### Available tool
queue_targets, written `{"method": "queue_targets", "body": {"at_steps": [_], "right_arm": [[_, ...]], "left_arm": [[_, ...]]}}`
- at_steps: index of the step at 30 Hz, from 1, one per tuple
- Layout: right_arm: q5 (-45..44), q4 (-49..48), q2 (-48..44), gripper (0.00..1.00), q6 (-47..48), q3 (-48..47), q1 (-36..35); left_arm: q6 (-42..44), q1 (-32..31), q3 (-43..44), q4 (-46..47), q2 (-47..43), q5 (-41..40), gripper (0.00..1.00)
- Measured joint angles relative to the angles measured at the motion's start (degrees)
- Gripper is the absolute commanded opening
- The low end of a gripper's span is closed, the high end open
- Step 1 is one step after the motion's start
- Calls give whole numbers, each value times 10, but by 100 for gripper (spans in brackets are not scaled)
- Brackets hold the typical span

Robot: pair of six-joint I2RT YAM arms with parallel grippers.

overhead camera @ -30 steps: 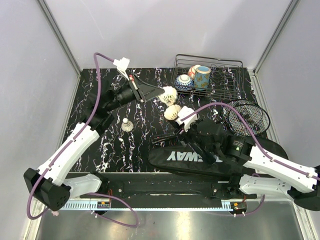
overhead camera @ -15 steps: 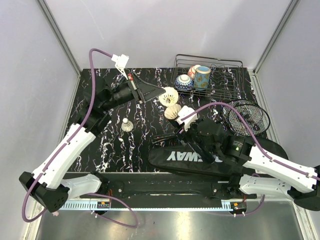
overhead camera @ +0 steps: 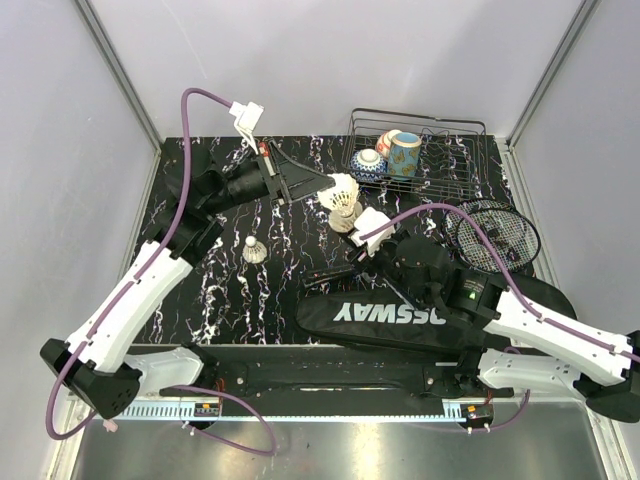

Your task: Pack up the badminton gear

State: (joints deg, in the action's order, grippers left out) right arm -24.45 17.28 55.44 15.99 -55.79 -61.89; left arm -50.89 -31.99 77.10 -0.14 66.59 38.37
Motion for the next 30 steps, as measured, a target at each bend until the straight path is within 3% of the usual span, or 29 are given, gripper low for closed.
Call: {"method": "queue_targets", "body": {"at_steps": [13,17,18,21,24,27,30], "right_arm": [[29,-55,-16,43,32,-22,7],[28,-49,-14,43,34,-22,8],[28,-45,-14,43,34,-22,8],[26,-42,-14,43,34,-21,8],[27,-45,-17,43,36,-21,8],[27,-41,-17,43,38,-19,8],[28,-40,-17,43,39,-17,8]], "left_arm": [[17,-25,-11,21,29,2,0],[66,-34,-6,-8,30,-16,25],[81,-35,-3,-21,30,-22,37],[125,-38,3,-59,25,-37,51],[164,-41,4,-111,17,-51,55],[199,-41,11,-147,15,-61,66],[220,-41,19,-170,16,-58,72]]}}
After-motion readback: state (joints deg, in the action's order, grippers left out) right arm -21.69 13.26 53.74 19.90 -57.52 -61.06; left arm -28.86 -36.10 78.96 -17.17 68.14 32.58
